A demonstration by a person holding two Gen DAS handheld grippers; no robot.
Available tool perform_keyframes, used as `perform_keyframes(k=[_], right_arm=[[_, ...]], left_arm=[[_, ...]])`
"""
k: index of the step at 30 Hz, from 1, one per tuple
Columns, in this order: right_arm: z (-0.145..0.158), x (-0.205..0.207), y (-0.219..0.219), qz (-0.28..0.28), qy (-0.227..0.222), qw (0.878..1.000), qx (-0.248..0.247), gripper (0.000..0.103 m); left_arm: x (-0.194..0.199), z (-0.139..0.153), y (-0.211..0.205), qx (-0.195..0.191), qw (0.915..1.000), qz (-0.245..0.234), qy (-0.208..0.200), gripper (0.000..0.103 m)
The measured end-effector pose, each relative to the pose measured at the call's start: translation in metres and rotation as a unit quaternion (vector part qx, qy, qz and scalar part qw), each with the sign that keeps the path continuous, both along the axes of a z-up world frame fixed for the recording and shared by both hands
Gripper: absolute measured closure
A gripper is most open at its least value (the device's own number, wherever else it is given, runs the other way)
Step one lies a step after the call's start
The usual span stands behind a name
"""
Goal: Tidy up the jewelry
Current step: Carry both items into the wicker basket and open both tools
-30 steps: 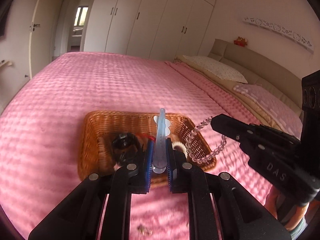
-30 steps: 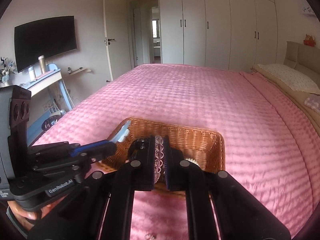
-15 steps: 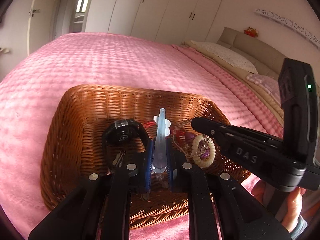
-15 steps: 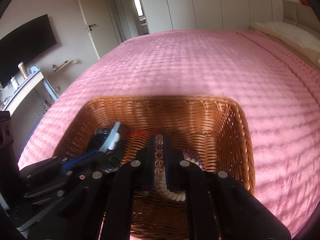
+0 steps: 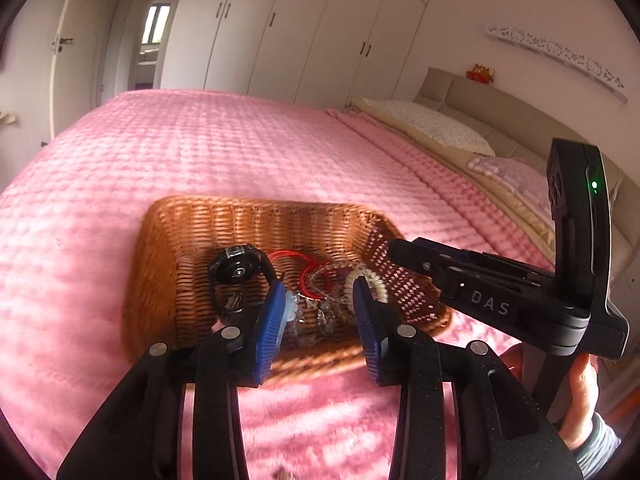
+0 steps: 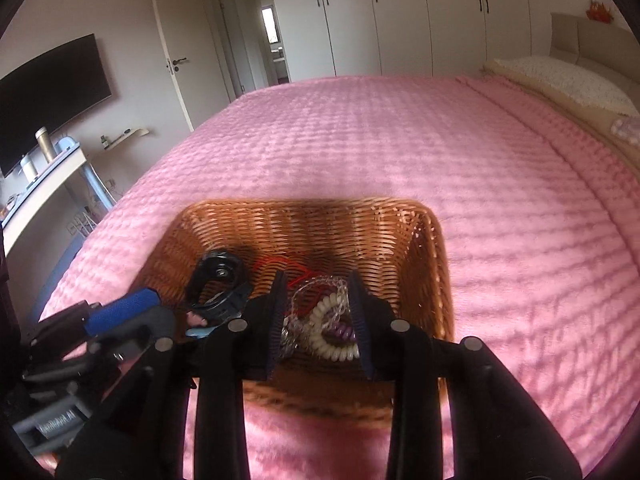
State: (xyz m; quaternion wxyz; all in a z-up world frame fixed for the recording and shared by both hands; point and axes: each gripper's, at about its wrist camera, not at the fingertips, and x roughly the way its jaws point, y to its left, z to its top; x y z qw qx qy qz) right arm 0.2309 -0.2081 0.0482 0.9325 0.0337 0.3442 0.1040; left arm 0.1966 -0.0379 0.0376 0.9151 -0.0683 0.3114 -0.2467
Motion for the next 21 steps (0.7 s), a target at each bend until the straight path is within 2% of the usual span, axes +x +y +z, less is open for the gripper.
perform_keyframes(k=[4,8,12,18,21], right_arm=[[0.021,-0.043,0.000,0.011,-0.013,1.000,0.010,0.074],[0.024,-0.084,0.001,0.016,-0.018,1.000,0.014,0.074],[0.004,-0.116,0.001,0.014,-0.003,1.000,0.017,0.074],[-0.039,-0.134,-0.001,0.019,0.032,0.999,0.038,0.074],[-0.057,-0.137,-0.001,0.016,0.044,0.998,0.037,0.047]], left_arm=[[-0.040,0.020,0.020,-0.010,0.9997,0.010,-0.019,0.065],[-0.076,0.025,0.037,-0.019,0.9992,0.021,-0.026,0.065],[-0.098,0.015,0.051,-0.023,0.9992,0.029,-0.018,0.065],[-0.112,-0.018,0.064,-0.025,0.9992,0.029,0.013,0.065],[-0.111,-0.037,0.062,-0.014,0.9991,0.027,0.030,0.065]])
